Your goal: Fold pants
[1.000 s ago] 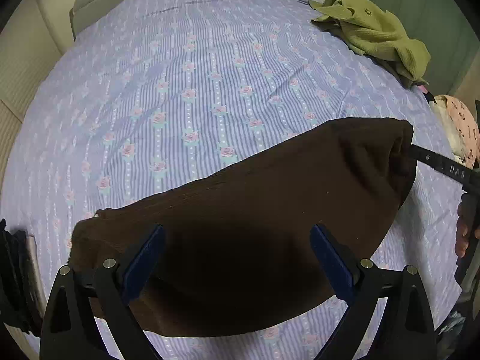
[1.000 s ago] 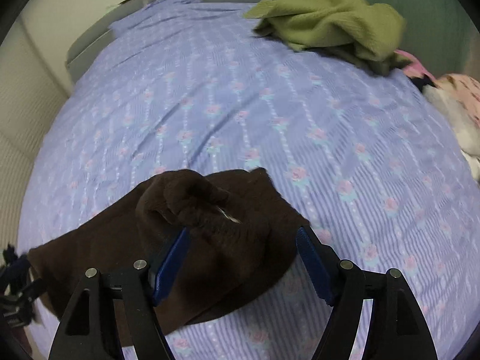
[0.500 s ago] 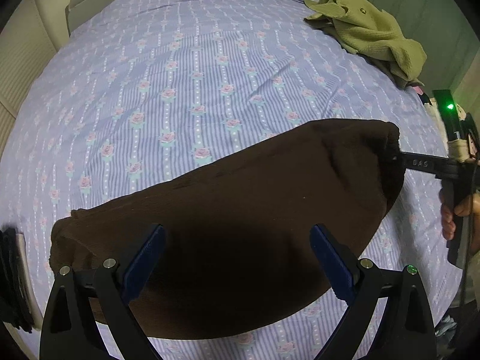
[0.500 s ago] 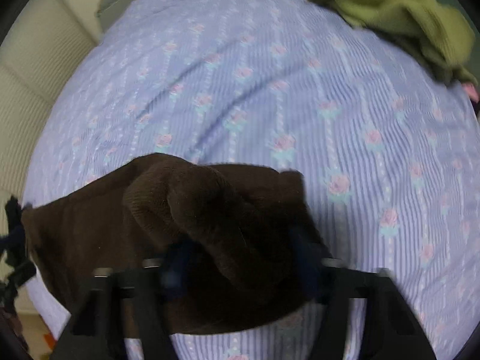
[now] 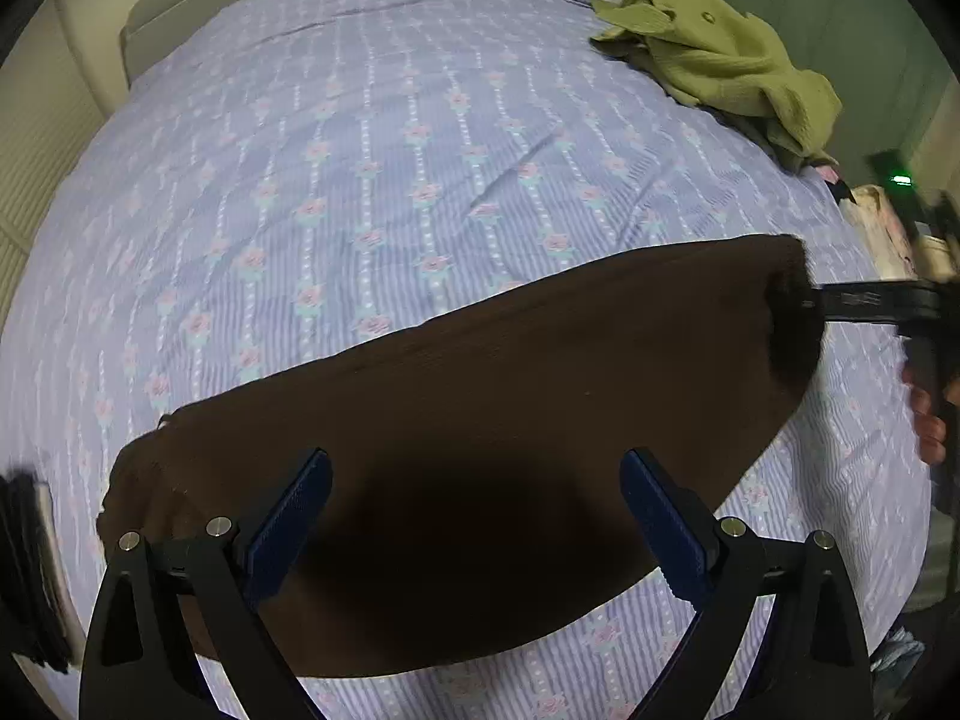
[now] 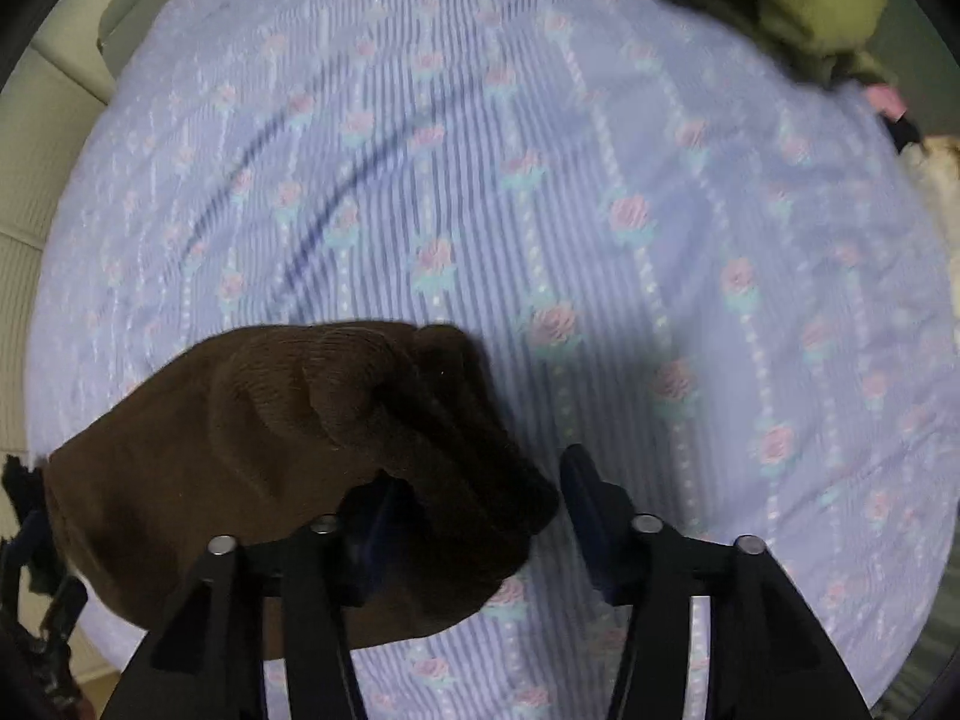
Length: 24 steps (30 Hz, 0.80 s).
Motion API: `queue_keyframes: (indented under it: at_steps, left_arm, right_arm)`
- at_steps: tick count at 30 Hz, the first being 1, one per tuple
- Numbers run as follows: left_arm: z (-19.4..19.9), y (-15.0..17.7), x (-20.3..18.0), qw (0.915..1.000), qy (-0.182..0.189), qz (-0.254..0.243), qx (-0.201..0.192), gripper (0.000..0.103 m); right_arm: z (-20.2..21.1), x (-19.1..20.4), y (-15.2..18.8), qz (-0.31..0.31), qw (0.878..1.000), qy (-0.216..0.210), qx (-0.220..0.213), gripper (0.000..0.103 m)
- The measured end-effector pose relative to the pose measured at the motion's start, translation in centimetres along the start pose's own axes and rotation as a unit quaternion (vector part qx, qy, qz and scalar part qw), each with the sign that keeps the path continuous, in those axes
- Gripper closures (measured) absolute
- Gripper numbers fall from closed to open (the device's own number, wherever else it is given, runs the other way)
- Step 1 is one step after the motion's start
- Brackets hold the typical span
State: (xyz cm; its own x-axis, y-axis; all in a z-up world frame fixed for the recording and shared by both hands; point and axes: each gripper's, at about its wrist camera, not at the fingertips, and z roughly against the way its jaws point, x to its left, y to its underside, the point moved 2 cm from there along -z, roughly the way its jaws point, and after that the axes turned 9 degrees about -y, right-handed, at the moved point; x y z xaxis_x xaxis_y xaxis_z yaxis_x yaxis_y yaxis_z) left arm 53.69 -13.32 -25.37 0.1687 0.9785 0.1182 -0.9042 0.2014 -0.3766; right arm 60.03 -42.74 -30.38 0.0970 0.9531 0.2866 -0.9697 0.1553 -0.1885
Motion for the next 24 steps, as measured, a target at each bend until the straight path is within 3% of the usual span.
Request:
queue_keyframes:
  at_steps: [5, 7, 10, 13, 16, 19, 22, 24]
  left_arm:
    - [1.6, 1.6, 2.8, 0.9992, -0.002, 0.034, -0.021, 0.005]
    - [3.0, 2.8, 4.7, 0.9981, -0.014, 0.043, -0.043, 0.005]
    - [4.8, 4.5, 7.8, 0.9954, -0.035, 0.052, -0.072, 0.005]
    - [5.9, 6.4, 12.4, 0.9921, -0.063, 0.062, -0.089, 0.005]
    - [5.6, 8.3, 17.6, 0.9911, -0.059, 0.082, -0.086, 0.005]
    - [4.2, 10.6, 22.7, 0.9900, -0.037, 0.100, -0.092, 0.012]
    - [2.3, 11.5, 25.3, 0.9919, -0.010, 0.103, -0.074, 0.019]
    - [0.7, 11.6, 27.1, 0.9917, 0.031, 0.109, -0.060, 0.019]
  right_arm:
    - [6.5, 3.3, 3.0, 0.047, 0.995, 0.045, -0.081, 0.030]
    - [8.5, 4.9, 4.2, 0.069, 0.989, 0.072, -0.111, 0.029]
    - [10.0, 8.5, 5.7, 0.099, 0.983, 0.062, -0.140, 0.025]
    - [8.8, 13.3, 6.9, 0.145, 0.980, 0.026, -0.136, 0.025]
    - [6.5, 17.5, 8.3, 0.163, 0.979, -0.013, -0.119, 0.025]
    - [3.0, 22.4, 9.6, 0.169, 0.980, -0.055, -0.084, 0.025]
    - [0.3, 26.6, 11.2, 0.200, 0.976, -0.056, -0.068, 0.025]
    - [-1.1, 28.3, 11.9, 0.209, 0.974, -0.057, -0.063, 0.025]
